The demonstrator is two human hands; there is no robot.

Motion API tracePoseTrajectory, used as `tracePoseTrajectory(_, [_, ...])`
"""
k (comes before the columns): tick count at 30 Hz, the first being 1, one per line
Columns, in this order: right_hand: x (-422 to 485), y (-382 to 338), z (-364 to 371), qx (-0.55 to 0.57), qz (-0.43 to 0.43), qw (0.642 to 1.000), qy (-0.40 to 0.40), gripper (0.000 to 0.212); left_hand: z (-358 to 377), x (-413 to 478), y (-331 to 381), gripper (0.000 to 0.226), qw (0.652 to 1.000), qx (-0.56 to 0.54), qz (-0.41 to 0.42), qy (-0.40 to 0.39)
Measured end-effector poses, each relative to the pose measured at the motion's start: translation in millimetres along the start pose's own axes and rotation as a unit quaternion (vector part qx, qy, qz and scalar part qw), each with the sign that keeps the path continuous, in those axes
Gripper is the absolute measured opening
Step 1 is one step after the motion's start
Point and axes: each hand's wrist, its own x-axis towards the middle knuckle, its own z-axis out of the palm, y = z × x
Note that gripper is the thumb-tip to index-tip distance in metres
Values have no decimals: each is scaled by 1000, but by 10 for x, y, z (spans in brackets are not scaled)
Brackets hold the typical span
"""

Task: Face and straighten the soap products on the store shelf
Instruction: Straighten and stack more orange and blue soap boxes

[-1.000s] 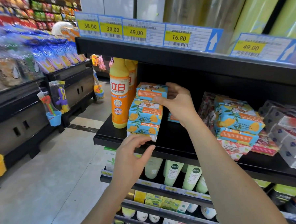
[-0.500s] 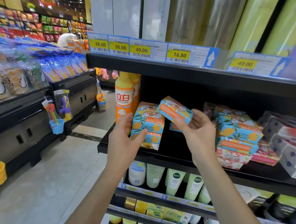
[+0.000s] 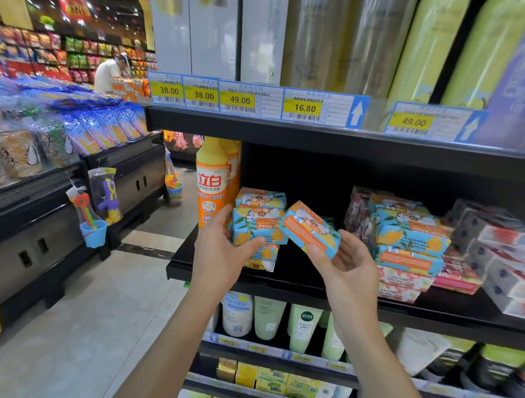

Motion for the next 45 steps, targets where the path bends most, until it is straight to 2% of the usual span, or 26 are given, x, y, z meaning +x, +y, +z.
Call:
tracePoseTrajectory(1, [-11, 7, -12, 0, 3, 1000, 1, 60, -1, 17, -14, 59, 1000, 0, 0, 0])
tracePoseTrajectory(4, [-36, 35, -54, 1, 9, 1000, 8, 57, 2, 54, -42, 86, 1000, 21, -2, -4])
tracePoseTrajectory(5, [-46, 41, -69, 1, 11, 1000, 10, 57, 0, 53, -36, 86, 1000, 23, 2, -3])
tracePoseTrajectory(10, [-103, 90, -150, 5, 22, 1000, 15, 60, -50, 31, -23, 68, 1000, 21, 16, 17])
tracePoseTrajectory(14, [-146, 151, -203, -11, 31, 999, 14, 58, -143, -9, -5, 57, 999, -21, 2, 32])
tracePoseTrajectory(16, [-152, 194, -219, -43, 32, 999, 1, 57, -198, -53, 3, 55, 998, -37, 7, 45])
tracePoseTrajectory(19, [-123, 265, -209, -134, 18, 991, -17, 62, -281, -140, -23, 69, 997, -52, -1, 56])
tracePoseTrajectory(26, [12, 374, -178, -335, -21, 941, -43, 81, -336, -367, -117, 70, 996, -73, -15, 47])
tracePoseTrajectory(30, [52, 377, -156, -383, -22, 921, -64, 78, -312, -447, -112, 70, 995, -93, -20, 42])
tracePoseTrajectory(35, [39, 382, -192, -388, -30, 919, -58, 76, -272, -505, -105, 64, 993, -110, -33, 29])
tracePoseTrajectory(39, [-1, 386, -235, -377, -93, 920, -45, 69, -254, -537, -118, 64, 993, -113, -40, 21])
tracePoseTrajectory(45, [109, 511, -145, -448, -235, 861, -60, 37, -206, -561, -159, 71, 992, -116, -46, 17])
